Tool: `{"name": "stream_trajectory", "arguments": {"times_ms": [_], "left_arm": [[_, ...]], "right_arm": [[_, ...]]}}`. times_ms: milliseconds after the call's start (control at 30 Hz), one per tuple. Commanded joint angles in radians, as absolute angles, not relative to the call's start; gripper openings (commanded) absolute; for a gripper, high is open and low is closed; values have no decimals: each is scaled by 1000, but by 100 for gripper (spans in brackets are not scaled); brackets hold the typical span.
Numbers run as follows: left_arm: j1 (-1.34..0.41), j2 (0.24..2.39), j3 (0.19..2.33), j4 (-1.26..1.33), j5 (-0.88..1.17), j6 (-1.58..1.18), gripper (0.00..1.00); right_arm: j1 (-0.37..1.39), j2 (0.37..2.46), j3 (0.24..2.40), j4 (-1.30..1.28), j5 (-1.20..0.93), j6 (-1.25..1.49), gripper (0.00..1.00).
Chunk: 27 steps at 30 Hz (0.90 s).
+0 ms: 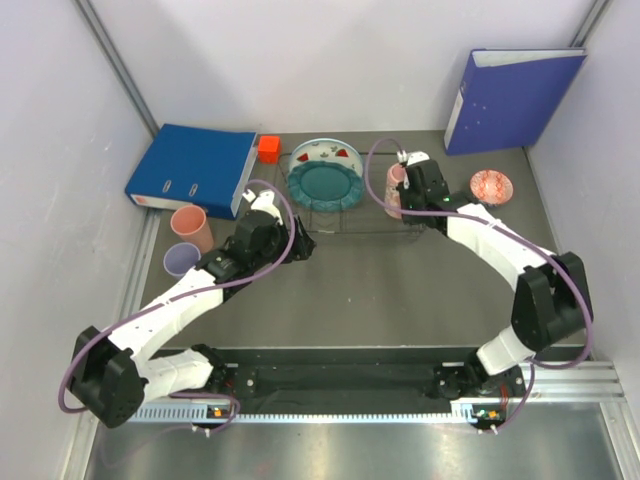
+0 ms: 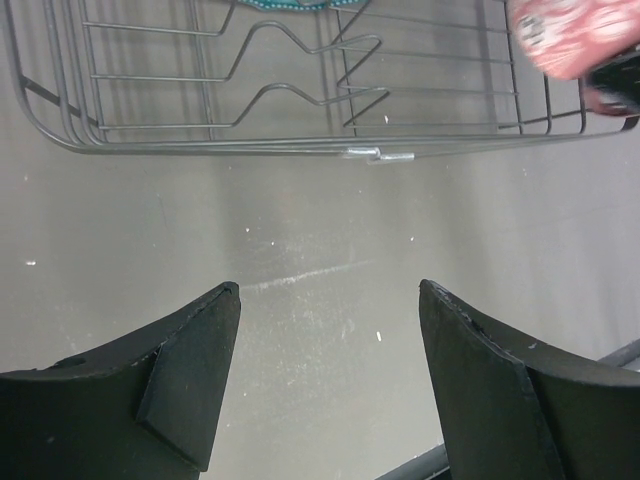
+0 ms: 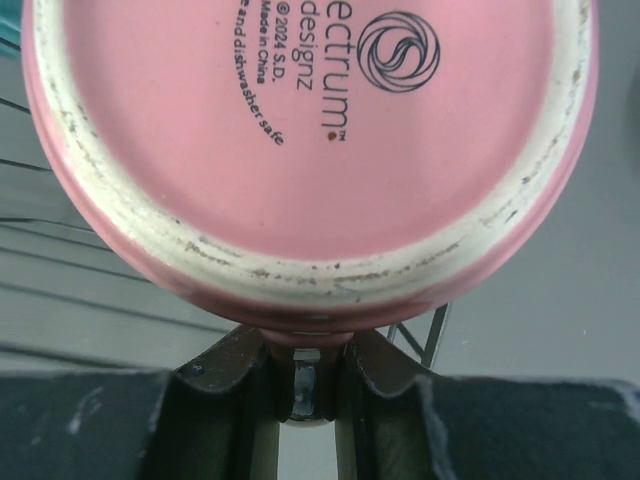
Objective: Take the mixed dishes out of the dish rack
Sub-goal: Pick up the cup from the dish rack.
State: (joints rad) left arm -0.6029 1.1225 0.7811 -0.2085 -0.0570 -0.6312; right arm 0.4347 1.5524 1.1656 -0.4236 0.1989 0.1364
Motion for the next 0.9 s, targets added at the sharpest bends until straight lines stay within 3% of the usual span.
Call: {"name": "stream_trajectory", "arguments": {"times_ms": [0, 167, 367, 500, 867], "left_arm": [[-606, 1108, 785, -152, -81, -646, 77], [-606, 1078, 785, -137, -90, -663, 77], [-603, 994, 764, -65, -78, -710, 79], [-597, 896, 698, 180, 71, -782, 99], [-566, 900, 546, 882, 368, -1090, 99]], "right_arm": [[451, 1375, 1314, -295, 132, 184, 0], [454, 1269, 1341, -285, 20, 232, 0], [436, 1114, 1228, -125, -223, 345, 0], [408, 1020, 1100, 116, -380, 477, 0], [368, 885, 691, 839, -581, 909, 0]]}}
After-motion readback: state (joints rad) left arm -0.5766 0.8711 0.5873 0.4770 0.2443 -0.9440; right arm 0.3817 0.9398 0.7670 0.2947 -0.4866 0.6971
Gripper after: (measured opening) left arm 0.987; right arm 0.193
